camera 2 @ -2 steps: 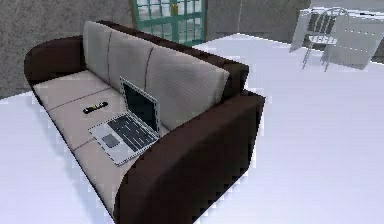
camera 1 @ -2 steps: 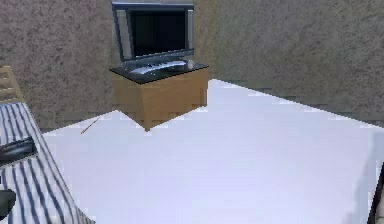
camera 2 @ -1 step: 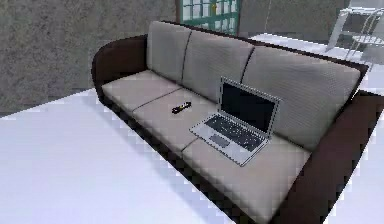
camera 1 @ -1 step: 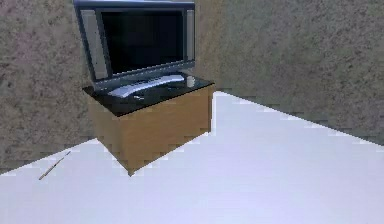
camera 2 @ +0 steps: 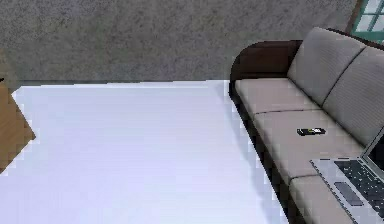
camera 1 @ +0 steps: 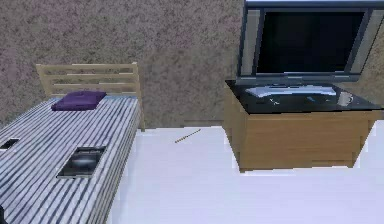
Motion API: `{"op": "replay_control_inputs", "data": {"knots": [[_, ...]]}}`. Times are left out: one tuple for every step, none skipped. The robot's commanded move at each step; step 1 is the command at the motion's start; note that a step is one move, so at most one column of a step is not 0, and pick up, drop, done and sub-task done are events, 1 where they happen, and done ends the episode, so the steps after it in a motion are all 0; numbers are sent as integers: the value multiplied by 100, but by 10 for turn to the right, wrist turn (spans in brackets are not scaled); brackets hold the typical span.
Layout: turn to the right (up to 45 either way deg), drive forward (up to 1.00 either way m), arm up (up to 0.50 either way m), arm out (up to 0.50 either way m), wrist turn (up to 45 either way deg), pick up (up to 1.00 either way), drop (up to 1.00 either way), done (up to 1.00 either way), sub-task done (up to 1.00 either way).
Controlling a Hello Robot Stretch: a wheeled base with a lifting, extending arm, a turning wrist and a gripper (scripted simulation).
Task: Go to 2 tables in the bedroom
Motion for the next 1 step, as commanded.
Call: {"op": "replay_control_inputs", "data": {"knots": [[0,80,0,0,0,0,0,0,0]]}}
